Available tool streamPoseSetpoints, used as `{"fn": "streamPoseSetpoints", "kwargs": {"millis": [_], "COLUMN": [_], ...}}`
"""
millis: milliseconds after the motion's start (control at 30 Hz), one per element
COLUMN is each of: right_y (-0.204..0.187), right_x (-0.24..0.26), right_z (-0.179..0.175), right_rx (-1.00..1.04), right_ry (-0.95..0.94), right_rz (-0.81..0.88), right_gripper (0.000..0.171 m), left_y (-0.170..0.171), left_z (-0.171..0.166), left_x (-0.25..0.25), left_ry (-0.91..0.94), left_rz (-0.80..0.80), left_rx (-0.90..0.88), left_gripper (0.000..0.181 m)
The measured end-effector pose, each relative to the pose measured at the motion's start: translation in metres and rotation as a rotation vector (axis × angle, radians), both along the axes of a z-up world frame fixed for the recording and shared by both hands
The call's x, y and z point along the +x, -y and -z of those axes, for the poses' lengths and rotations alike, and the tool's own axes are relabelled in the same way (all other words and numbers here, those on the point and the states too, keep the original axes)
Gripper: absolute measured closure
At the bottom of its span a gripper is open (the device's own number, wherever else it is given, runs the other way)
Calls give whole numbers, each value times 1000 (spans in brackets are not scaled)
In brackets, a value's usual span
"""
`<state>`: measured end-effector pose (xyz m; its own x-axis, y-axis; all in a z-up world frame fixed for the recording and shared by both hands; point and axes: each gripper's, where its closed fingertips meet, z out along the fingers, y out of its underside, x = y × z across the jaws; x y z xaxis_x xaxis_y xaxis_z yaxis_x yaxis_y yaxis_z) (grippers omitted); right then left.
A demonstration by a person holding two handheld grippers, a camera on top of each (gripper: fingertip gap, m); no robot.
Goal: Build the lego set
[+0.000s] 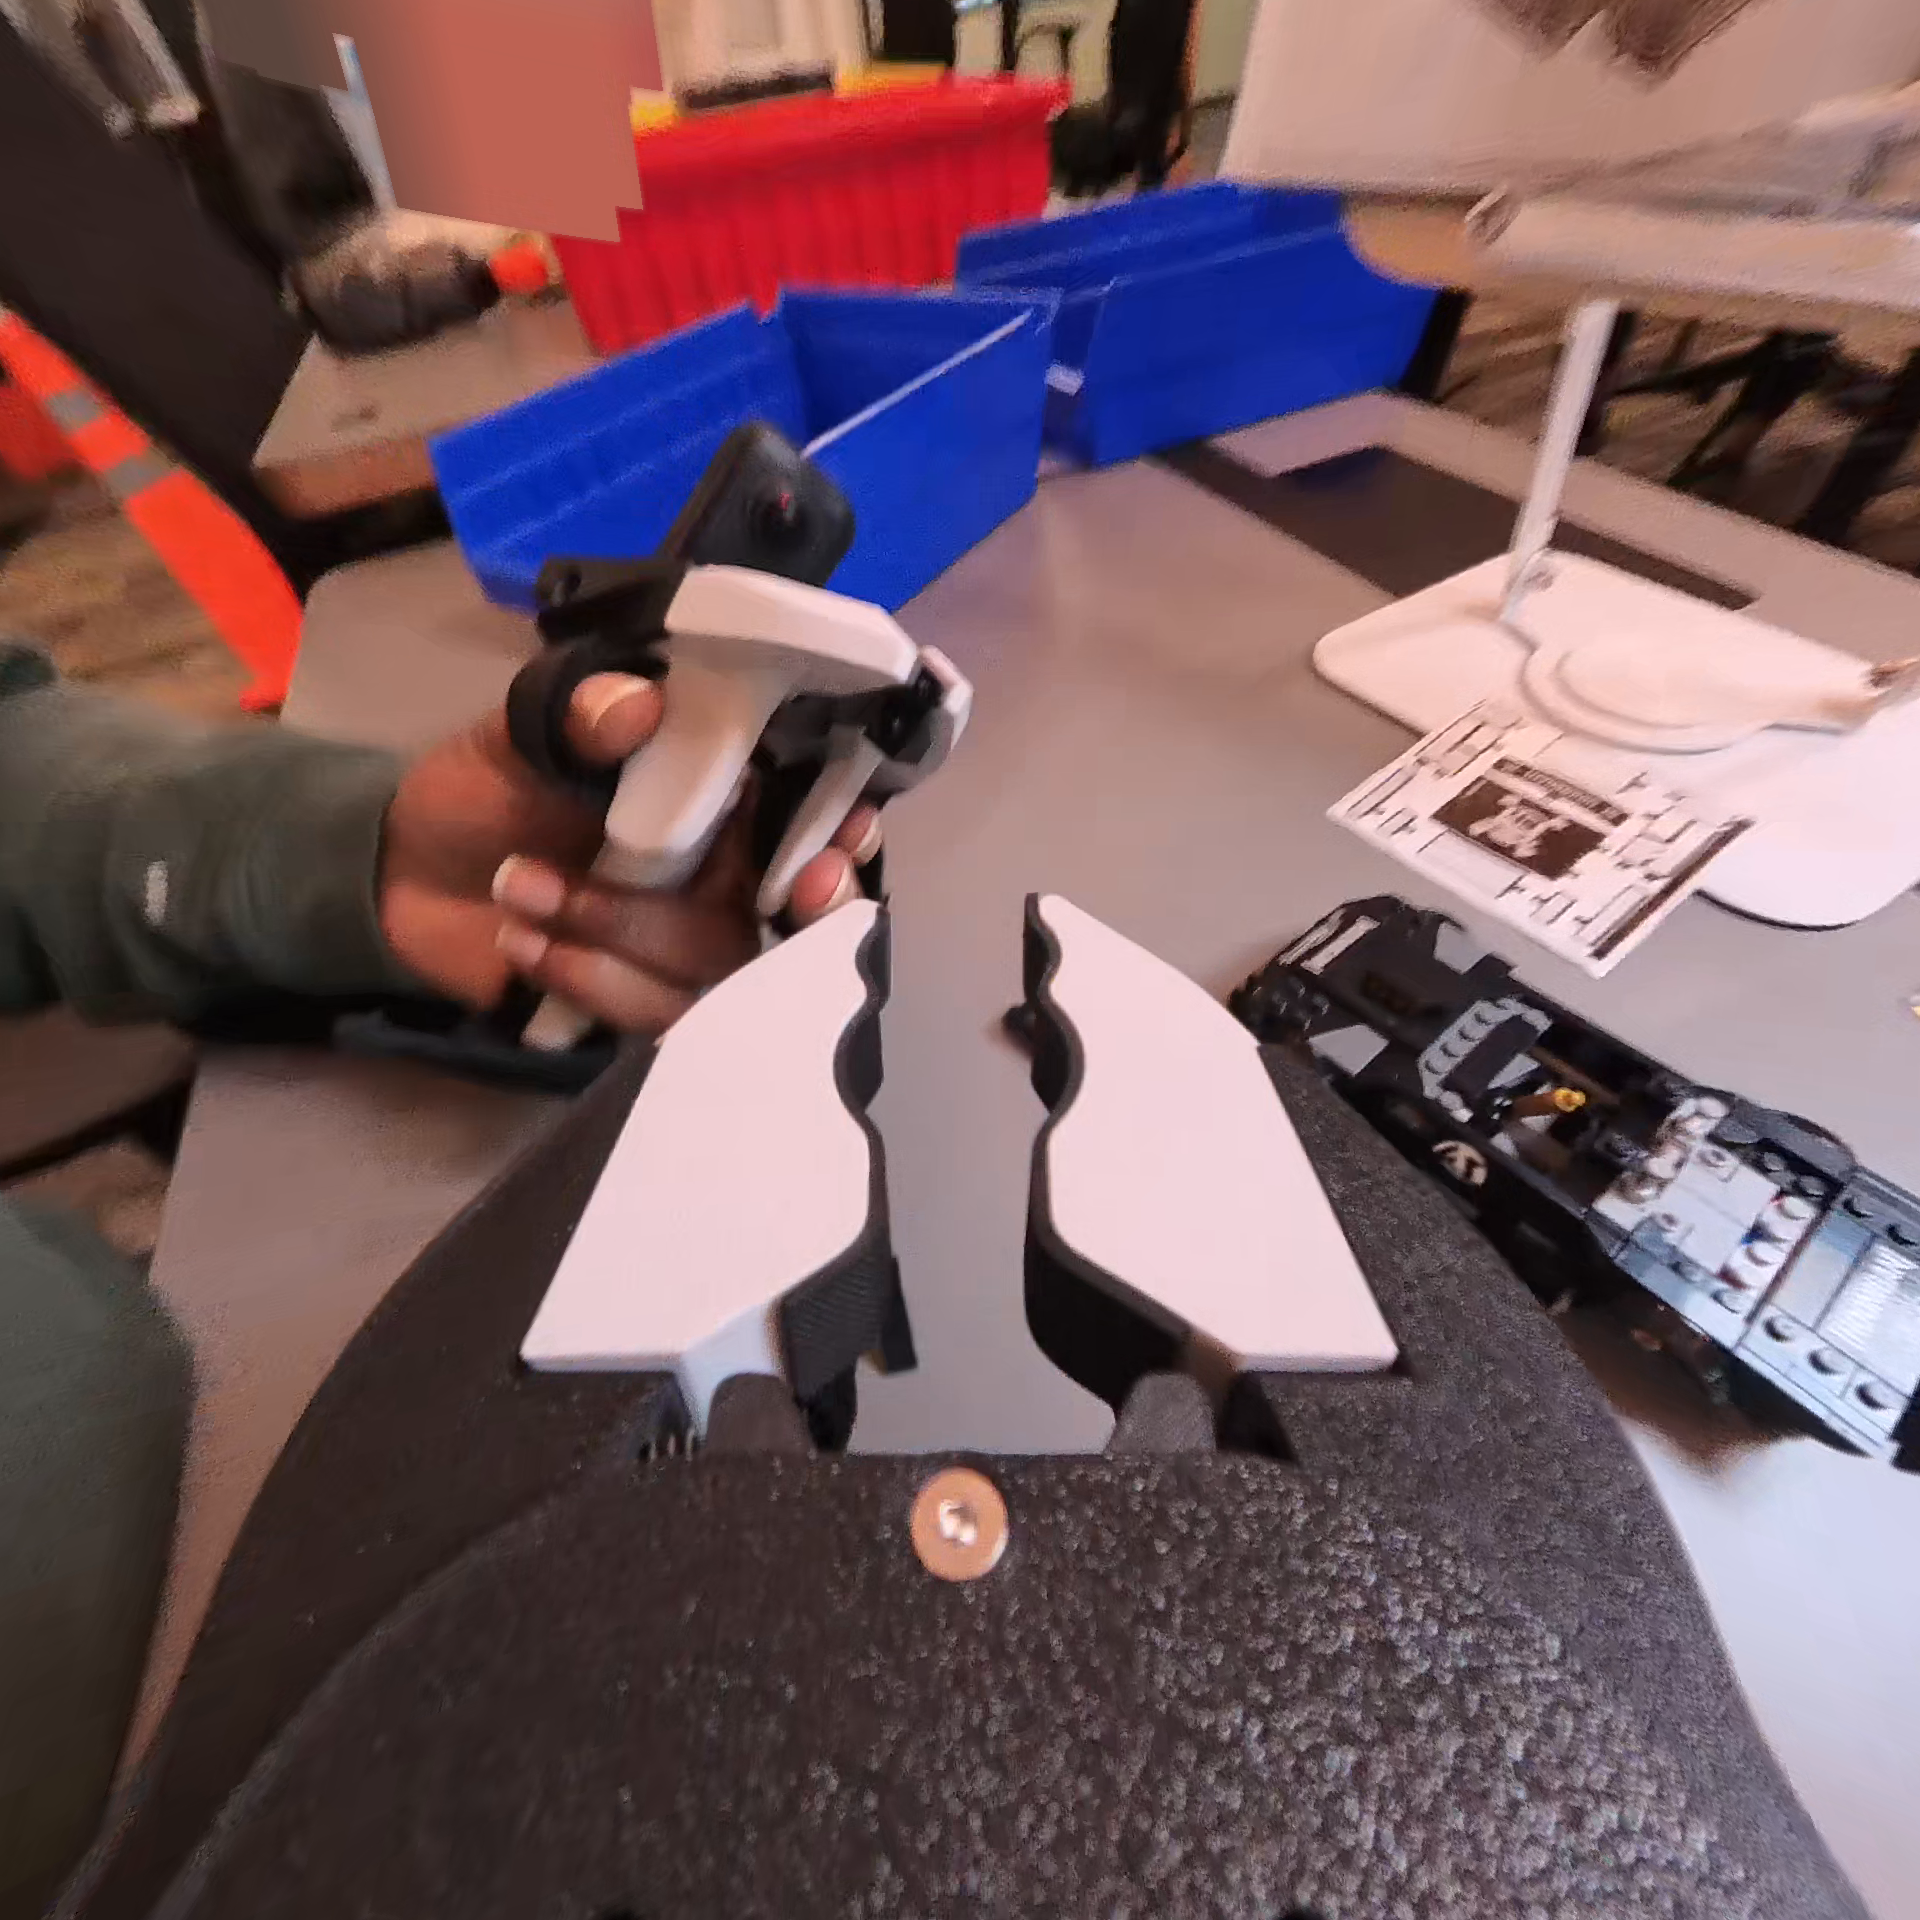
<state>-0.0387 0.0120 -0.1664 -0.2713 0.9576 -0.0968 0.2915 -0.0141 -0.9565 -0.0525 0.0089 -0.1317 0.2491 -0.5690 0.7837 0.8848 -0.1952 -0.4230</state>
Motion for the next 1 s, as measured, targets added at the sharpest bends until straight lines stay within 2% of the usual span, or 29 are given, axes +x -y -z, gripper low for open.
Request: {"fn": "streamPoseSetpoints", "kwargs": {"millis": [200, 300, 633, 700, 867, 1000], "right_y": [9, 13, 6, 4, -15, -10], "right_x": [-10, -11, -10, -5, 13, 18], "right_z": [-16, -21, -16, -12, 6, 17], "right_rx": [-141, -210, -170, -117, 189, 258], "right_ry": [-75, -86, -65, -5, 122, 159], "right_rz": [77, 56, 78, 25, -6, -42], "right_gripper": [149, 150, 160, 160, 163, 163], "left_y": [-2, -3, -6, -7, -9, -9], "left_z": [-7, -3, 2, 7, 34, 36], "left_x": [8, 8, 9, 12, 26, 32], "left_ry": [-35, -60, -114, -182, -491, -536], "left_rz": [-70, -87, -125, -103, 2, 16], "left_rx": [45, 36, 21, -6, -127, -138], "left_gripper": [176, 175, 176, 176, 177, 173]}}
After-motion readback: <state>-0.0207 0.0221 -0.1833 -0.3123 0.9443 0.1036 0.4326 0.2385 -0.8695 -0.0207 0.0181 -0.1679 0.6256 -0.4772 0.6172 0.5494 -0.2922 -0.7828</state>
